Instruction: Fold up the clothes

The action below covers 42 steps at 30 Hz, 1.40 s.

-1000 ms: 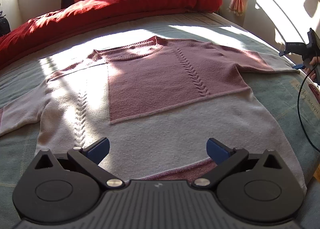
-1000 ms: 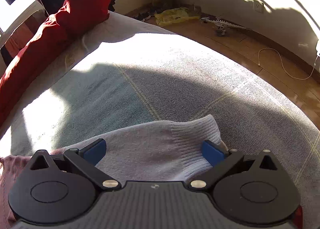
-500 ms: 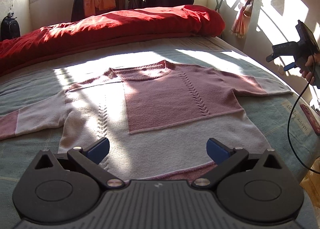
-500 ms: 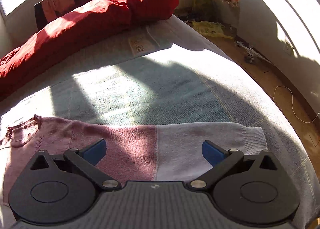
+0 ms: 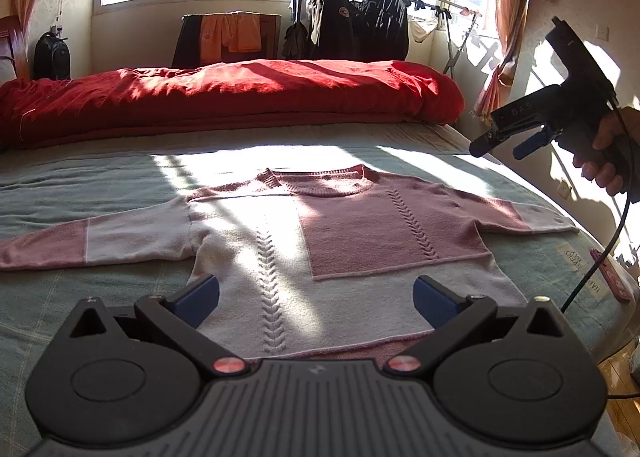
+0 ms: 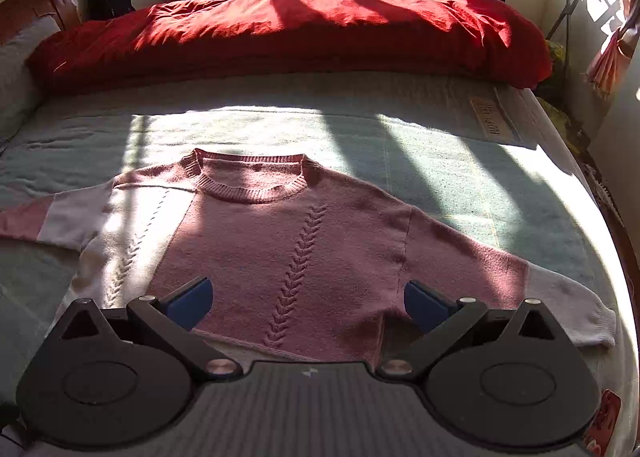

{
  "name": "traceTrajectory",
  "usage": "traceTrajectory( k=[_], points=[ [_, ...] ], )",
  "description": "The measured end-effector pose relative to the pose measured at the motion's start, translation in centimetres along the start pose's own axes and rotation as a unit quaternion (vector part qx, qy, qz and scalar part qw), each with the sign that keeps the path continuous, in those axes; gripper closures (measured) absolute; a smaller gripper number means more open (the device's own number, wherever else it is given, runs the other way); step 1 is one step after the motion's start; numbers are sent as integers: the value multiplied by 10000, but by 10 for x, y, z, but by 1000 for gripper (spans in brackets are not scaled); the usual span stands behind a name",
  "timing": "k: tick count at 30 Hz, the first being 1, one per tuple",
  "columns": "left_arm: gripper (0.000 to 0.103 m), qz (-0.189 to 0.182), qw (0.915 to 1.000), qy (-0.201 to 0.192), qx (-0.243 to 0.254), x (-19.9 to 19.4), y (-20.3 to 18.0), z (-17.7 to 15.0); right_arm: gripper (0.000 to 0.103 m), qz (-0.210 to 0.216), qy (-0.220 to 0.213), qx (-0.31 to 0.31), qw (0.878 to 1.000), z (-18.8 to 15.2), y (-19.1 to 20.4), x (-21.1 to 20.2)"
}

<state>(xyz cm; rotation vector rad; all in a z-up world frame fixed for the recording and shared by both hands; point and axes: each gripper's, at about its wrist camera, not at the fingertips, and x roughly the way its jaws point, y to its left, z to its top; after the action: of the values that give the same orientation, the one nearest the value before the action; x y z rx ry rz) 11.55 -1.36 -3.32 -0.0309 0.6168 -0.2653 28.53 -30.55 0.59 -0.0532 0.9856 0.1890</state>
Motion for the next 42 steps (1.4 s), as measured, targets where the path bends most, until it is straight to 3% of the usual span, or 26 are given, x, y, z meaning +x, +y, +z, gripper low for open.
traceTrajectory(
  k=[5,10,15,21,23,26,31,35,39,42],
  points=[
    [1,42,10000,63,-22,-2,23,-5,0,200,370,-329,9986,-39,73,54],
    [1,176,9991,345,164,15,44,-7,0,170,724,-210,9970,-82,106,105],
    [1,102,9983,466,322,40,57,6,0,-15,397,-146,9991,-109,117,111],
    [1,-537,9971,468,-273,93,96,49,0,-52,92,114,9999,-121,114,110],
    [1,-862,9913,687,-723,122,112,63,0,-69,7,171,9998,-123,114,109],
    [1,-1345,9747,1063,-1432,171,130,77,0,-78,-162,338,9993,-128,113,107],
    [1,-1763,9491,1549,-2103,234,132,61,0,-101,-275,350,9990,-131,114,108],
    [1,-1434,9527,1758,-2024,250,137,37,0,-61,-314,367,9988,-131,112,107],
    [1,-1630,9468,1705,-2190,230,145,20,0,-1,-365,370,9986,-133,111,107],
    [1,-1691,9469,1691,-2148,215,147,11,0,-3,-398,376,9985,-134,111,106]
  ],
)
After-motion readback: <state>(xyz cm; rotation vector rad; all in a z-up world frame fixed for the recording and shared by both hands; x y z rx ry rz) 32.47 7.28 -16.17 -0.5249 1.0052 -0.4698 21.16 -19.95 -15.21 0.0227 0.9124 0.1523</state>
